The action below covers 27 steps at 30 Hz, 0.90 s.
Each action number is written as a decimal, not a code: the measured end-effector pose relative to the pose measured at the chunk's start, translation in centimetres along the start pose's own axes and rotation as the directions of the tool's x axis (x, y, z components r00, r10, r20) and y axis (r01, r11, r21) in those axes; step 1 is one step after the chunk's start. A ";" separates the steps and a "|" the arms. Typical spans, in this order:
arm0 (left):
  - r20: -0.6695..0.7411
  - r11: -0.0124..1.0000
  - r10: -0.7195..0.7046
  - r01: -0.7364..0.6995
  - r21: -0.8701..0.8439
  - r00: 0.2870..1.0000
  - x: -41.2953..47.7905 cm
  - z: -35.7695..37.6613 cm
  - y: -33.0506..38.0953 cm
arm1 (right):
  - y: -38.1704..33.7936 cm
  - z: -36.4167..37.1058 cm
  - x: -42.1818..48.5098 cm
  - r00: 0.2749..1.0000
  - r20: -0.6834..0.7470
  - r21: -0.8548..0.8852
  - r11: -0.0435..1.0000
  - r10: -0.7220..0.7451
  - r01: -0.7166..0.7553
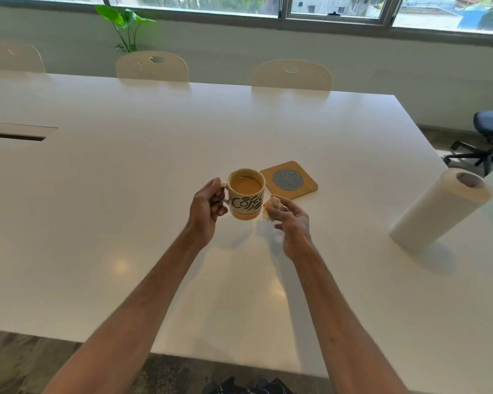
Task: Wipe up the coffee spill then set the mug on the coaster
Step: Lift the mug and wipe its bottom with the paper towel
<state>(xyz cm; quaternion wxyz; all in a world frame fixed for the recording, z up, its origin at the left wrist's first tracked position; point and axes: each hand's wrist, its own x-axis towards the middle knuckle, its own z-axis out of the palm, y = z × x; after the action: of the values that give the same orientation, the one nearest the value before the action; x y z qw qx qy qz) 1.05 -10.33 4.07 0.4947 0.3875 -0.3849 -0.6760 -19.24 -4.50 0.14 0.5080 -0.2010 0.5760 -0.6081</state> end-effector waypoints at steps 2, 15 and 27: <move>0.006 1.000 0.005 -0.005 0.004 1.000 0.0 0.1 0.0 | 0.1 0.5 0.3 0.999 0.013 0.055 0.998 0.042 -0.042; -0.007 0.999 0.040 -0.040 0.016 0.999 0.6 -0.1 0.2 | 0.4 1.4 0.4 0.973 0.134 0.210 0.954 0.189 -0.214; -0.054 1.000 0.029 -0.029 -0.011 0.998 0.8 -0.5 -0.6 | 1.8 1.5 -0.3 0.963 0.164 0.296 0.921 0.212 -0.254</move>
<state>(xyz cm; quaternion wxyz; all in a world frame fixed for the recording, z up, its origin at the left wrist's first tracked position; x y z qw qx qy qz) 1.10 -11.02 3.27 0.5169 0.3970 -0.3732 -0.6603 -17.23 -4.64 -0.96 0.6385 -0.0864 0.4574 -0.6129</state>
